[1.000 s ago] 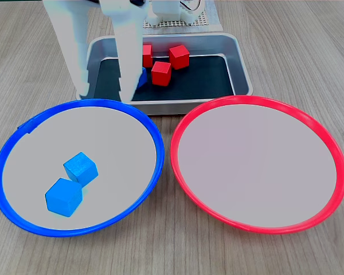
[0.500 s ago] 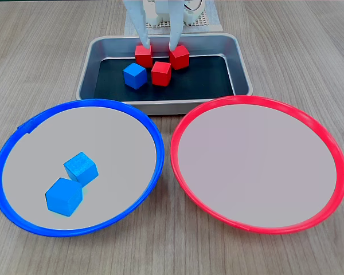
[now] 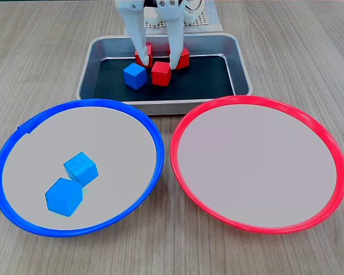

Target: Move six blocks tray to matching dishes

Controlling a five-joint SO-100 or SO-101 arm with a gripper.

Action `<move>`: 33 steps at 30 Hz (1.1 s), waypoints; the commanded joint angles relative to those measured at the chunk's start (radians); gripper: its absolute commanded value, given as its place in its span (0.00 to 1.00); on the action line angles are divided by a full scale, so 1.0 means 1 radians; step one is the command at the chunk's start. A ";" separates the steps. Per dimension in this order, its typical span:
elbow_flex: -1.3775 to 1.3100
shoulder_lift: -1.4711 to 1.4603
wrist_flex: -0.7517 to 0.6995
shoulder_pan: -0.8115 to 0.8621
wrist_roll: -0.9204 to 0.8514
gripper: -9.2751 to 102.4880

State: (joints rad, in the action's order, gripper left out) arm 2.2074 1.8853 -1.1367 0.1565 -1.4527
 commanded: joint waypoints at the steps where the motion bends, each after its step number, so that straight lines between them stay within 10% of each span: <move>1: 0.005 -0.020 0.040 0.005 -0.025 0.23; 8: 0.011 -0.044 0.058 -0.012 0.005 0.08; 19: -0.882 -0.330 -0.012 -0.314 0.819 0.08; 28: -0.881 -0.449 0.129 -0.337 0.816 0.25; 33: -0.762 -0.351 0.118 -0.305 0.765 0.13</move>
State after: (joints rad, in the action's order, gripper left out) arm 1.4266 1.4588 -1.0186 -0.1611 -0.6627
